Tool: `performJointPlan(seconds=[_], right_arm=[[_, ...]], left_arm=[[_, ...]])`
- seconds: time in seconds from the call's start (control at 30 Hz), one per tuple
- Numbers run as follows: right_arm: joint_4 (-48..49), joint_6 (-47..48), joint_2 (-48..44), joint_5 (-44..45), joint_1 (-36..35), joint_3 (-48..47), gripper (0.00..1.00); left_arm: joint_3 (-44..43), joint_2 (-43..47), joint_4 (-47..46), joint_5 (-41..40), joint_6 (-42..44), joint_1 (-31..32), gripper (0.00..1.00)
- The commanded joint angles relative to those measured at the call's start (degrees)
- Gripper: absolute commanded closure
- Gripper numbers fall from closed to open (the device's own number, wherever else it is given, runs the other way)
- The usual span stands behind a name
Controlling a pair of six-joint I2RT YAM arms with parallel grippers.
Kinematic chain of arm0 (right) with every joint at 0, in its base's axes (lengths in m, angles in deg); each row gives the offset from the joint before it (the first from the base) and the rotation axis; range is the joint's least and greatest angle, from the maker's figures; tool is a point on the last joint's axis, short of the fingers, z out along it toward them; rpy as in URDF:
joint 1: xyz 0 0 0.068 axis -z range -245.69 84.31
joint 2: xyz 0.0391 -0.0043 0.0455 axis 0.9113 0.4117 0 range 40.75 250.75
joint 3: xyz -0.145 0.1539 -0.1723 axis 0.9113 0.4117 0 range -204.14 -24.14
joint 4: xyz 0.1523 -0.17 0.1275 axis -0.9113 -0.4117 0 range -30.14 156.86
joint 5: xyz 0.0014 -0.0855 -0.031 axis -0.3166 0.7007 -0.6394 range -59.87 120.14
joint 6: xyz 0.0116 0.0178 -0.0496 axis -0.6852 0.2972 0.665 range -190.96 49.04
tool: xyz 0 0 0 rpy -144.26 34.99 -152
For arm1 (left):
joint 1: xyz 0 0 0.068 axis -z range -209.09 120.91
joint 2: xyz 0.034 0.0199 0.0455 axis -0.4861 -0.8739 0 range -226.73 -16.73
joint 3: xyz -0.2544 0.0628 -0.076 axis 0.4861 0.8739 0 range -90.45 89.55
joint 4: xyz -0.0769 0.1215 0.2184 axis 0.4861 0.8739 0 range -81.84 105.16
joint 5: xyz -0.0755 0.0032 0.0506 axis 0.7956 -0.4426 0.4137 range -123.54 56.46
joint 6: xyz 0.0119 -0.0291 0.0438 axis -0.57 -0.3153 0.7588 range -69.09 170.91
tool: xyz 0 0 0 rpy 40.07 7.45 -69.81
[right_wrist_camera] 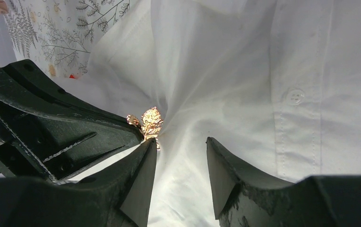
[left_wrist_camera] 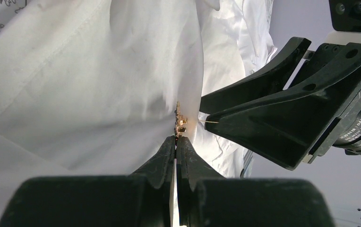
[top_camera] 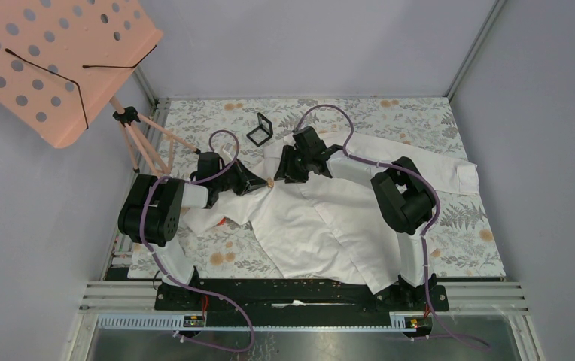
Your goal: Pin the brooch onto the clothing
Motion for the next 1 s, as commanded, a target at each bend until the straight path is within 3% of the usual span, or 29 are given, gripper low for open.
performJointPlan(seconds=[0.0,0.97], right_arm=[[2.04,-0.80,0.42,-1.90,-0.25,-1.84,0.50],[10.34,2.40,3.92,-10.01,-0.78,-1.02,0.74]], left_arm=[[-1.85,0.05,-3.99,2.51,0.75,0.41,1.00],[-6.77,-3.01,0.55,5.76,6.81,0.50,1.00]])
